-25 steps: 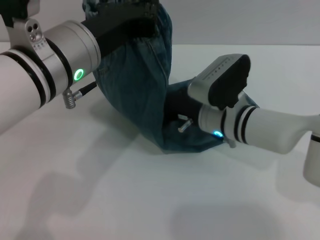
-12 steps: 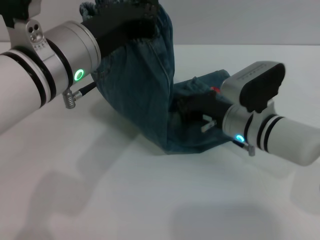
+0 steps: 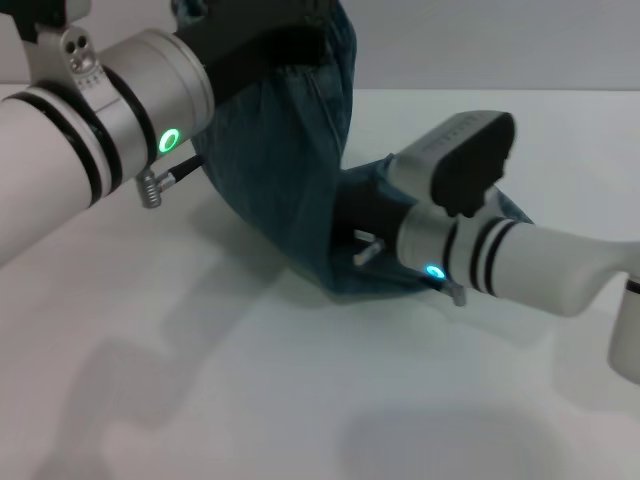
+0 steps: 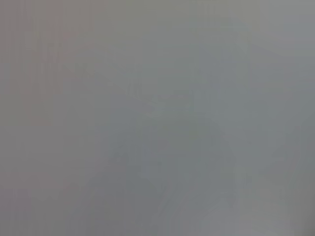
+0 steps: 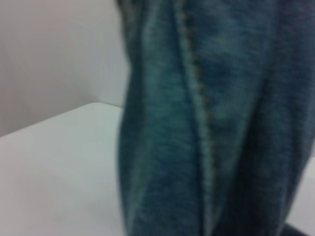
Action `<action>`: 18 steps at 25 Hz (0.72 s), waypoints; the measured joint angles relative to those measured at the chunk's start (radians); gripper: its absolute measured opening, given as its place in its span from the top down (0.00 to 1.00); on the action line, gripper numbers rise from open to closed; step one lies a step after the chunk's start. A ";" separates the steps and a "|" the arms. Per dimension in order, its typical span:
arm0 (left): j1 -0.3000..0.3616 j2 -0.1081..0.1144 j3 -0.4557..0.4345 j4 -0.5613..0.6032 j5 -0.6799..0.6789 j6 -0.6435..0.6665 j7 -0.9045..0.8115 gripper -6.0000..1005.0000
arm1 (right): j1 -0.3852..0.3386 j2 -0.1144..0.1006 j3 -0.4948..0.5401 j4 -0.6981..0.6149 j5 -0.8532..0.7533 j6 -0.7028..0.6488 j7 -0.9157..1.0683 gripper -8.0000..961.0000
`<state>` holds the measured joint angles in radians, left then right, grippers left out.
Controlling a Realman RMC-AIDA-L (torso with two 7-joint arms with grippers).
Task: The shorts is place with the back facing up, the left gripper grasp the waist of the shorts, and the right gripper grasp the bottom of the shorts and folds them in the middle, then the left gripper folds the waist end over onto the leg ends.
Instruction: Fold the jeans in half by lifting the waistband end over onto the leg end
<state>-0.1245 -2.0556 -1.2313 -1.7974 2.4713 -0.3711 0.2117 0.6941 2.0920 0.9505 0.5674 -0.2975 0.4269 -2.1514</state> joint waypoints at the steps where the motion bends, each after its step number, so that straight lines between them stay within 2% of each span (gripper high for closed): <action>1: -0.006 0.000 0.002 0.000 0.000 0.000 0.000 0.89 | 0.010 0.000 -0.014 0.002 0.000 -0.001 0.013 0.99; 4: -0.025 -0.001 0.012 0.005 0.000 0.000 0.000 0.89 | 0.044 0.000 -0.061 0.021 0.000 -0.006 0.026 0.99; 10: -0.033 -0.002 0.018 0.020 0.000 0.000 0.000 0.88 | 0.055 0.001 -0.070 0.030 0.000 -0.036 0.014 0.99; 18: -0.017 -0.001 0.011 0.034 0.000 0.000 0.000 0.87 | -0.027 -0.007 0.064 0.006 -0.003 -0.057 -0.069 0.99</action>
<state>-0.1419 -2.0562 -1.2198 -1.7630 2.4712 -0.3711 0.2117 0.6672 2.0851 1.0149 0.5738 -0.3005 0.3704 -2.2201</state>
